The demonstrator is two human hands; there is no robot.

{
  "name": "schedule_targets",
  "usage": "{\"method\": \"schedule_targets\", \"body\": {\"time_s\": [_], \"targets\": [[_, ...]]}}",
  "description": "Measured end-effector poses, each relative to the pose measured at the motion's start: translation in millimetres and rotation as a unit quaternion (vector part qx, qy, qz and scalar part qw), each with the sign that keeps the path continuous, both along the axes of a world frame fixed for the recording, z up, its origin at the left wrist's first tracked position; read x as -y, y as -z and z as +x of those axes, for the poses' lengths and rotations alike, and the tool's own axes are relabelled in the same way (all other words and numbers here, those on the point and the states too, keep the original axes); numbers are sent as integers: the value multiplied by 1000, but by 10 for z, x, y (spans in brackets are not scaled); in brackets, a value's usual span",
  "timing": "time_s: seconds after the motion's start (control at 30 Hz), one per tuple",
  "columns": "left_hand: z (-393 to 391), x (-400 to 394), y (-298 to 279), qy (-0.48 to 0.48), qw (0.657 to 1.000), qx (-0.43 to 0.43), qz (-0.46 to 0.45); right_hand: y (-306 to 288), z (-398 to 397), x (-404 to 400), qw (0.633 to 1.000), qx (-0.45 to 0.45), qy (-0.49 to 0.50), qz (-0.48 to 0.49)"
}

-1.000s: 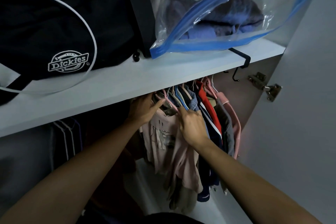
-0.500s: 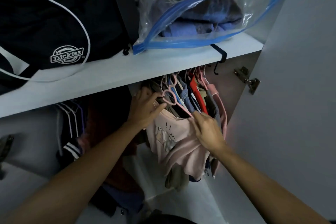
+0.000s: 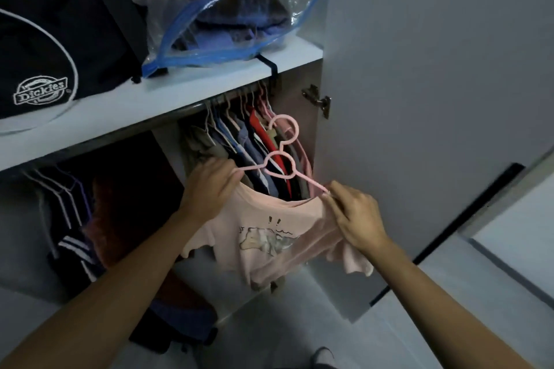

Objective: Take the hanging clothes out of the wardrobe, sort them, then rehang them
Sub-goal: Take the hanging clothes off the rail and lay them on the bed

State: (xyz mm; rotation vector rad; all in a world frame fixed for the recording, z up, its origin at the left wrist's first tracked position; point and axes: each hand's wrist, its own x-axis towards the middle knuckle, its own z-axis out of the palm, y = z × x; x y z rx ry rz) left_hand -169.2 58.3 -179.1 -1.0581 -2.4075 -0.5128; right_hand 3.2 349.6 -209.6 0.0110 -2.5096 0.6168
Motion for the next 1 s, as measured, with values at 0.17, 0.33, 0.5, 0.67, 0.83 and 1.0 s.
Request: {"method": "schedule_targets", "body": {"time_s": [0.17,0.33,0.5,0.67,0.83,1.0], "targets": [[582,-407,76,78,996,-13,36,39,1065,-3,991,15,135,-7],[1439,-882,171,189,981,24,43,133,2369,-38,967,27,252,-17],[2460,-1513,212,309,950,33,36,155,3777,-89,928,16,370,-29],[3536,-2342,238,449,890,74,28,183,5162,-170,878,15,478,-29],[4629,-3245,244,557,824,99,-32,211,6365,-187,809,10,586,-49],[5765,-3947,341,638,759,102,-88,286,7389,-80,732,3,678,-61]]}}
